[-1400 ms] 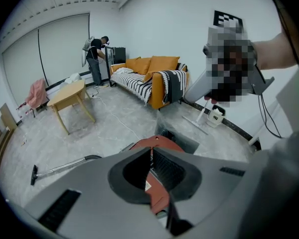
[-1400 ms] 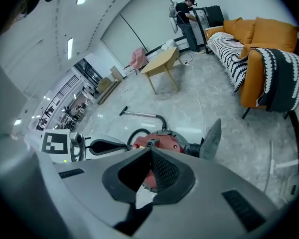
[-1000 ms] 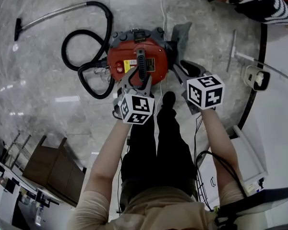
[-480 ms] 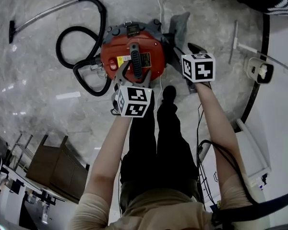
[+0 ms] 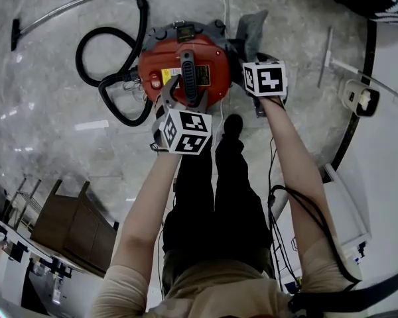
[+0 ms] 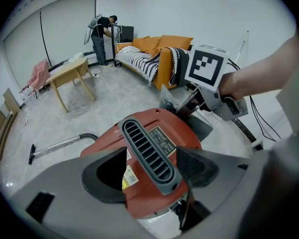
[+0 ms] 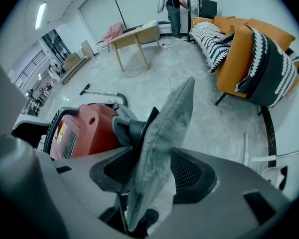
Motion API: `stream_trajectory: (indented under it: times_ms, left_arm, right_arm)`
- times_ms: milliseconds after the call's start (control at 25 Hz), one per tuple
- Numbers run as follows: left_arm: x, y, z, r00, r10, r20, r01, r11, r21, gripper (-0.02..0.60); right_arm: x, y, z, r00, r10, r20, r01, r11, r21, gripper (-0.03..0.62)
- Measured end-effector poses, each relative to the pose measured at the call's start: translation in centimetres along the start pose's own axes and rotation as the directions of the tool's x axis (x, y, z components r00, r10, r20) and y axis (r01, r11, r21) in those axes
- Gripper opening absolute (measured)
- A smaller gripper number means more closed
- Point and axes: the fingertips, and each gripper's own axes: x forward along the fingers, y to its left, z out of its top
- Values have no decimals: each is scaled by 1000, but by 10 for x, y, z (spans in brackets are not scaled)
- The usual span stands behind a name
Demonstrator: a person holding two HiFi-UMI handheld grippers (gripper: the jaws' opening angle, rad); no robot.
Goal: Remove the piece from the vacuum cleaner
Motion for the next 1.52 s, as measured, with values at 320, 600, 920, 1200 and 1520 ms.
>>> stream_trajectory:
  times_ms: [320, 600, 920, 1200, 1520]
  left_arm:
    - [2, -1, -2, 1000, -4, 5, 4, 1000, 27, 302]
    - [3, -3, -3, 1000, -26, 10, 25, 999, 26, 302]
    - [3, -3, -2, 999, -14, 30, 13, 999, 31, 302]
    - [3, -2, -3, 1000, -1, 20, 1, 999, 35, 302]
    - [4, -3, -4, 1000, 14, 14, -15, 999, 36, 302]
  right_arm:
    - [2, 8, 0, 997, 66, -29, -66, 998, -14, 162]
    - [-1, 12, -4, 1000, 1, -17, -4, 985, -173, 67]
    - [-11, -19, -11, 999, -32, 18, 35, 980, -194, 31]
    - [-6, -22, -14, 999, -35, 15, 37, 975, -219, 31]
    - [-1, -32, -22, 998, -55, -5, 52, 955, -291, 31]
